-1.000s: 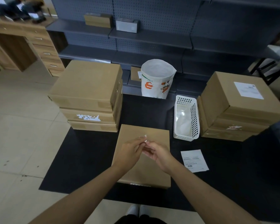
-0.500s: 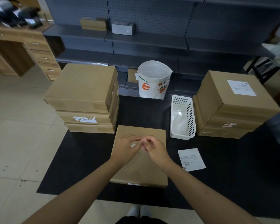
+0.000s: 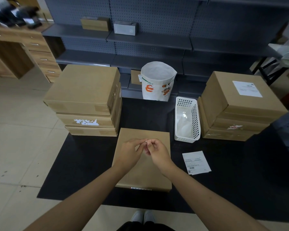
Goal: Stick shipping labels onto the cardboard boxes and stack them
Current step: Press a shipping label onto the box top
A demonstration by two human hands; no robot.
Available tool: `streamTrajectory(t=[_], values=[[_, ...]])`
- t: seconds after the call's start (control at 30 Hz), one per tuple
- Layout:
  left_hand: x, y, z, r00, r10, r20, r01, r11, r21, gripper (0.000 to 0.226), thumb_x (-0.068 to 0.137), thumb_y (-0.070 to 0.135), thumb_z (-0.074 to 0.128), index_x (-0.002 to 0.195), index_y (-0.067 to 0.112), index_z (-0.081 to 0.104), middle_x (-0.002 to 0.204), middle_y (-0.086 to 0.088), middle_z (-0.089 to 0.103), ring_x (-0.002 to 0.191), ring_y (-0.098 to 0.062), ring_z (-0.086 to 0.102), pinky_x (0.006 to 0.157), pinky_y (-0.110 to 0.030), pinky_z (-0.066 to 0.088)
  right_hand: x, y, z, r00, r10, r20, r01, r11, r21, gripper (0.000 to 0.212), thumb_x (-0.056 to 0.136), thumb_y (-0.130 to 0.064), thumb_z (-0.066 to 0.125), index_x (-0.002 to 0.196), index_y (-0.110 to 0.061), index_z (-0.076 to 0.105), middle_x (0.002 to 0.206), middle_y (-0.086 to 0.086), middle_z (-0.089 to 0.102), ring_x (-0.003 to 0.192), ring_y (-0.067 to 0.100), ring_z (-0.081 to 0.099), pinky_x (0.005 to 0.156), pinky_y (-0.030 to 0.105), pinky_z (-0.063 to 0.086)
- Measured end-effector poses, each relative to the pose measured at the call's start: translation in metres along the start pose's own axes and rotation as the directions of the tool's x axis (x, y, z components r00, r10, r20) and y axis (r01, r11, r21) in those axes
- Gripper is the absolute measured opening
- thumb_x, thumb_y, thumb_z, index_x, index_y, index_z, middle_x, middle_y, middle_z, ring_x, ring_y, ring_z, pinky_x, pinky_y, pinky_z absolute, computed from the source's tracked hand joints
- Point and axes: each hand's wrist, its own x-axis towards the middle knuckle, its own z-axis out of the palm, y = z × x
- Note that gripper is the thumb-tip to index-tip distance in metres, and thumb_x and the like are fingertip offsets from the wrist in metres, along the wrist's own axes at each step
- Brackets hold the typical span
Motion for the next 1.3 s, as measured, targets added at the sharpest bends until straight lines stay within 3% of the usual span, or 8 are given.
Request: streamTrajectory(t=[0.13, 0.3, 0.53, 0.97, 1.1, 1.2, 1.3], values=[[-0.001, -0.001, -0.002, 0.992, 0.124, 0.005, -0.124, 0.990, 0.067, 0.023, 0.090, 0.005, 0.061, 0.110, 0.009, 0.071, 0.104, -0.004, 0.072, 0.099, -0.017, 0.064, 0.091, -0.030, 0.047, 0.001, 0.001, -0.002, 0.999, 0.030, 0.013, -0.031, 0.997, 0.077, 0.016, 0.098, -0.015, 0.050, 0.087, -0.018, 0.061, 0.083, -0.002, 0.067, 0.075, 0.005, 0.064, 0.063, 0.013, 0.049], [-0.004, -0.004, -0.002, 0.980, 0.196, 0.034, -0.199, 0.968, 0.154, 0.024, 0.090, 0.007, 0.060, 0.113, 0.010, 0.070, 0.107, -0.004, 0.071, 0.101, -0.018, 0.063, 0.093, -0.027, 0.044, 0.002, 0.004, -0.001, 0.996, 0.074, 0.045, -0.078, 0.991, 0.107, 0.014, 0.097, -0.018, 0.051, 0.088, -0.016, 0.062, 0.084, 0.001, 0.068, 0.082, 0.014, 0.065, 0.079, 0.029, 0.053], [-0.005, -0.005, 0.000, 0.975, 0.214, 0.052, -0.220, 0.959, 0.176, 0.024, 0.091, 0.009, 0.060, 0.113, 0.010, 0.069, 0.106, -0.003, 0.071, 0.100, -0.017, 0.063, 0.091, -0.023, 0.042, 0.000, 0.005, -0.003, 0.996, 0.081, 0.030, -0.084, 0.990, 0.113, 0.015, 0.097, -0.014, 0.050, 0.087, -0.014, 0.061, 0.083, 0.002, 0.068, 0.081, 0.015, 0.065, 0.086, 0.035, 0.055], [-0.007, -0.004, -0.006, 0.979, 0.198, 0.045, -0.203, 0.963, 0.176, 0.025, 0.092, 0.007, 0.058, 0.116, 0.008, 0.068, 0.112, -0.005, 0.070, 0.106, -0.017, 0.062, 0.095, -0.023, 0.041, -0.002, 0.001, 0.000, 0.997, 0.060, 0.047, -0.064, 0.992, 0.108, 0.015, 0.097, -0.014, 0.053, 0.087, -0.017, 0.063, 0.083, -0.001, 0.068, 0.074, 0.007, 0.064, 0.064, 0.013, 0.048], [-0.006, -0.001, -0.007, 0.987, 0.159, 0.034, -0.161, 0.983, 0.091, 0.025, 0.093, 0.010, 0.058, 0.116, 0.010, 0.068, 0.112, -0.002, 0.070, 0.106, -0.014, 0.061, 0.097, -0.025, 0.043, -0.003, -0.003, -0.001, 0.999, 0.020, 0.028, -0.022, 0.998, 0.058, 0.016, 0.097, -0.016, 0.053, 0.085, -0.022, 0.062, 0.086, -0.005, 0.068, 0.081, 0.006, 0.065, 0.071, 0.015, 0.049], [-0.004, 0.003, -0.009, 0.997, 0.065, 0.038, -0.064, 0.998, -0.020, 0.026, 0.092, 0.015, 0.060, 0.117, 0.014, 0.068, 0.111, 0.001, 0.070, 0.104, -0.008, 0.062, 0.093, -0.025, 0.048, -0.007, -0.007, -0.005, 0.996, -0.085, 0.036, 0.087, 0.994, -0.061, 0.017, 0.097, -0.018, 0.054, 0.084, -0.027, 0.060, 0.095, -0.009, 0.067, 0.094, 0.005, 0.064, 0.081, 0.015, 0.048], [-0.002, 0.004, -0.012, 0.999, 0.012, 0.038, -0.009, 0.997, -0.080, 0.024, 0.091, 0.014, 0.061, 0.113, 0.012, 0.070, 0.106, 0.001, 0.072, 0.098, -0.007, 0.064, 0.087, -0.021, 0.050, -0.008, -0.011, -0.009, 0.983, -0.178, 0.040, 0.182, 0.964, -0.195, 0.016, 0.096, -0.018, 0.053, 0.086, -0.028, 0.060, 0.099, -0.008, 0.066, 0.095, 0.001, 0.059, 0.077, 0.008, 0.044]])
